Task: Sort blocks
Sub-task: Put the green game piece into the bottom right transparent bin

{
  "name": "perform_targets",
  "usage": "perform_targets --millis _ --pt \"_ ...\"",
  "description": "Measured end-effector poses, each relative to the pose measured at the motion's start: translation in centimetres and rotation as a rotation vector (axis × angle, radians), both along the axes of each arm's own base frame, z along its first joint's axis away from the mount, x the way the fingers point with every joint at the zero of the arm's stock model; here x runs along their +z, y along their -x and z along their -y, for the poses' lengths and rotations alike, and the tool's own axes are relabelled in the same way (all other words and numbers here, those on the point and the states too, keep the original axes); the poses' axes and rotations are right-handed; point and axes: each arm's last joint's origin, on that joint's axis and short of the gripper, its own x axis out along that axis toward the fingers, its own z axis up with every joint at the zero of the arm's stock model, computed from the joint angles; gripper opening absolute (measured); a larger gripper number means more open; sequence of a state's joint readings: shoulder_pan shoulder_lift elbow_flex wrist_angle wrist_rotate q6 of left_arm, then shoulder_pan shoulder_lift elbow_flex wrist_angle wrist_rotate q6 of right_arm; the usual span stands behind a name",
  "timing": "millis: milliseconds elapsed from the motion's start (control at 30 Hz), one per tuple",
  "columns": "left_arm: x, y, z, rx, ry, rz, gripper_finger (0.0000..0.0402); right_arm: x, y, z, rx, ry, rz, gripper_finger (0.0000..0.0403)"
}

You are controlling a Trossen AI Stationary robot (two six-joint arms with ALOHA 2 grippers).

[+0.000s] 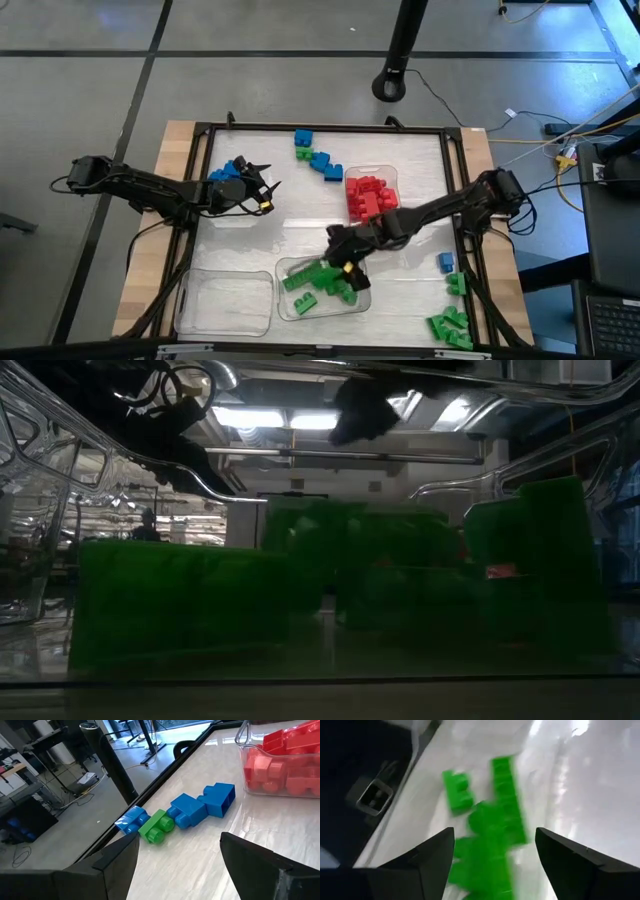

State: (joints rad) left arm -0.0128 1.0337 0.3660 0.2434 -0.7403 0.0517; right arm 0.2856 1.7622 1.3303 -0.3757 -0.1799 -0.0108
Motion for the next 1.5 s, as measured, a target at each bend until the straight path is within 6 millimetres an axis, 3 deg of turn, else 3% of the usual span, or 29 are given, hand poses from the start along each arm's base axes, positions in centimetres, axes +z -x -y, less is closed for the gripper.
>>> perform_targets --millis 167,400,600,867,1000,1200,1367,1500 --pt "-0.1 0.0 0.0 -0.001 -0.002 -0.01 0.0269 2.9 -1.4 3.4 -0.053 0.106 0.061 0.0271" --pt "-0.1 0.0 0.0 0.006 0.012 0.003 0.0269 5.4 -2.5 9.8 -0.251 0.424 0.136 0.0262" --pt "-0.3 0.1 0.0 0.012 0.025 -0.007 0.0269 5.1 -2.1 14.4 -0.307 0.565 0.073 0.0262" --pt "1.4 -1.0 -1.1 -0.101 0.062 0.018 0.0269 4.0 -0.6 16.7 -0.201 0.671 -0.109 0.0262" --pt "2.9 -2.5 -3.2 -0.113 0.097 -0.028 0.0269 3.6 1.1 18.8 -0.207 0.701 -0.138 0.0262" --pt "3.8 -5.6 -7.7 -0.04 0.139 -0.182 0.0269 4.1 5.5 21.5 -0.275 0.695 -0.085 0.0262" --pt "3.1 -8.6 -11.8 -0.047 0.281 -0.278 0.0269 4.1 10.0 22.3 -0.332 0.661 -0.024 0.0262" --pt "2.5 -11.1 -13.9 -0.036 0.36 -0.369 0.0269 3.2 13.4 22.0 -0.356 0.631 0.035 0.0262"
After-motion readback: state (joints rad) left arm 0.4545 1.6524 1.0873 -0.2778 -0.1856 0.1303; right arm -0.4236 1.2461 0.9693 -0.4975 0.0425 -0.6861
